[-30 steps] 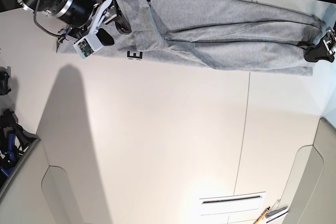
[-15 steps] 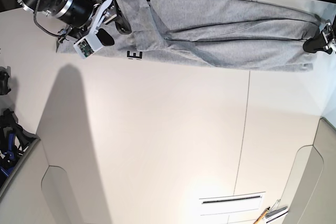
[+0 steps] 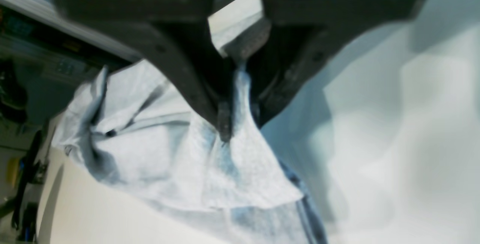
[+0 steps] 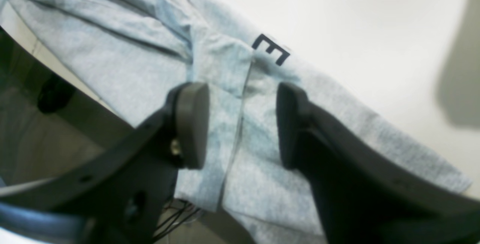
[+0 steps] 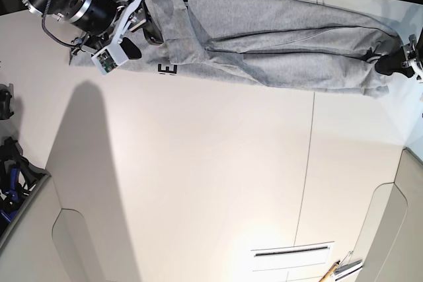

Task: Fold the T-shirt properly
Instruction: 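Grasp the shirt end with the left gripper, then lift the shirt end with the left gripper and fold it toward the middle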

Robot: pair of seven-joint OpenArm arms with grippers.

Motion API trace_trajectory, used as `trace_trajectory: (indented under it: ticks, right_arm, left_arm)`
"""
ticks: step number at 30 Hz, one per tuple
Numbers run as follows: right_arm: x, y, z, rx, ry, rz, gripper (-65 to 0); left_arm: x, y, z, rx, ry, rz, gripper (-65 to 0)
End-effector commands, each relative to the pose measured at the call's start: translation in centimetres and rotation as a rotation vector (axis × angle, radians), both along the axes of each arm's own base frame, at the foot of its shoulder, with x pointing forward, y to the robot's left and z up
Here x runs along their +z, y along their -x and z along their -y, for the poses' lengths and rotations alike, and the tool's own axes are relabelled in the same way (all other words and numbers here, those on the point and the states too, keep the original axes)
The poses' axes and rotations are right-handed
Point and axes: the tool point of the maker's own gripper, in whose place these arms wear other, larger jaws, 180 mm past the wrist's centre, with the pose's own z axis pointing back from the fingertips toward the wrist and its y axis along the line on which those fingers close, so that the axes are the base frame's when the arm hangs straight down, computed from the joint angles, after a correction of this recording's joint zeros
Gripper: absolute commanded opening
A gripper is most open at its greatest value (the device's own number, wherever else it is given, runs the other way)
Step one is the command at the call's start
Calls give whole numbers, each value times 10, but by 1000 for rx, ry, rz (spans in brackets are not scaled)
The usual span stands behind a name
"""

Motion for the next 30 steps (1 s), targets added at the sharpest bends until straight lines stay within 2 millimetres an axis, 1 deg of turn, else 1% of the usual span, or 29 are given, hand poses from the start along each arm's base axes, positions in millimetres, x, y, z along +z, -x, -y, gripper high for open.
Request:
trace_trajectory:
  ticks: [1,6,8,11,13,17,20,22,24,26,30]
  right_arm:
    - [9,-4,-1,-2,-12,40,-357]
    - [6,-8,7,-33,33,51,-357]
    - [5,-10,12,-45,51,54,-357]
    - [3,-13,27,-102,92,49,-357]
    - [3,-17,39,-149,114,54,-357]
    - [7,-25,64,-223,150,76,-357]
    - [10,-26,86,-284,181,88,-357]
    - [12,-26,102,-326,205,92,-357]
    - [14,-25,117,-369,229,96,-357]
    - [17,-23,133,-414,253,100,-357]
    - [26,-21,162,-497,286,129,-357]
  left_arm:
    - [19,-12,-4,-26,-23,54,-650]
    - [36,-21,13,-132,-56,99,-650]
    - [40,-20,21,-171,-67,107,-650]
    - [43,-14,37,-235,-79,123,-650]
    - [45,-9,55,-283,-73,141,-650]
    - [53,-1,106,-383,-34,220,-650]
    - [66,4,146,-445,2,303,-650]
    - [75,6,167,-473,22,354,-650]
    - [82,5,182,-477,46,397,-650]
    - [87,2,193,-453,78,437,-650]
    - [85,3,208,-416,139,453,-650]
